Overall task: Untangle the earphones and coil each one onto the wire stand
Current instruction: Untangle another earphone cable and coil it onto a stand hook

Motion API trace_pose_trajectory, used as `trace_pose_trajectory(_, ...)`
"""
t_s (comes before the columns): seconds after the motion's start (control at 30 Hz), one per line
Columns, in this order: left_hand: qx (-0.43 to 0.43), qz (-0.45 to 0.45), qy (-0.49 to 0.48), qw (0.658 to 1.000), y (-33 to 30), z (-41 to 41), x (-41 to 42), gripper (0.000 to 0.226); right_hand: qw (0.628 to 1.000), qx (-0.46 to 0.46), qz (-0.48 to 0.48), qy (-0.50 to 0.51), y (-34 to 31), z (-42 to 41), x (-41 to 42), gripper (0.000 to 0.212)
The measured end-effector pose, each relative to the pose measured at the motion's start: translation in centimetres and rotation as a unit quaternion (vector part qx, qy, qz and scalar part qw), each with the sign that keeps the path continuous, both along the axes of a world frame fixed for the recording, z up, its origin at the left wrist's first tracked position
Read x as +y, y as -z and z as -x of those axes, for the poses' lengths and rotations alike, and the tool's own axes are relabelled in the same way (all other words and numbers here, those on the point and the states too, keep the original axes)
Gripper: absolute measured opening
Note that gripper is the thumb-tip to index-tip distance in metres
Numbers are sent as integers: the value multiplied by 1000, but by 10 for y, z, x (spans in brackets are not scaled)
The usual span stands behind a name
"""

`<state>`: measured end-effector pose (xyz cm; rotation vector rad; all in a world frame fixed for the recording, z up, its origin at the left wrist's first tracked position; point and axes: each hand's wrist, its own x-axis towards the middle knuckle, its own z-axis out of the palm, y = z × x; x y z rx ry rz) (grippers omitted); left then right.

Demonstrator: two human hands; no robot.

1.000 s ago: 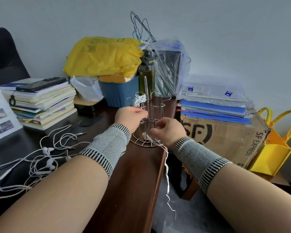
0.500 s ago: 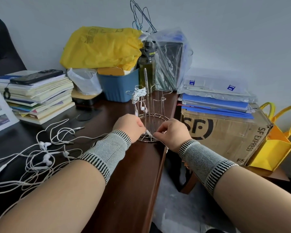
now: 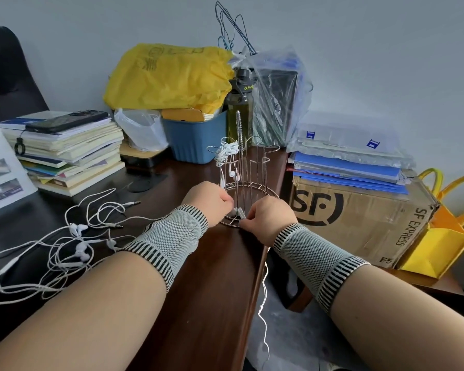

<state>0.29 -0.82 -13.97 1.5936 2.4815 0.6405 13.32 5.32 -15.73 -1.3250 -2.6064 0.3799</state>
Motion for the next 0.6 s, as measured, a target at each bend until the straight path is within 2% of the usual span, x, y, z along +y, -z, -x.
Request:
trace_pose_trajectory(0.13, 54, 92, 31, 994, 5, -1, -3, 24, 998, 22, 44, 42, 3, 6, 7, 32)
trace_pose_trajectory(0.37, 101, 143, 74, 982, -1, -4, -8, 22, 997, 47, 38, 48, -4, -1, 3, 28)
trace_pose_trajectory(0.47, 115, 147, 93, 978, -6, -12, -11, 26, 997, 67, 11, 41, -13, -6, -4, 25)
trace_pose_trajectory(0.6, 84, 110, 95, 986, 0, -28, -14, 24, 987, 144, -49, 50, -24, -17, -12, 17)
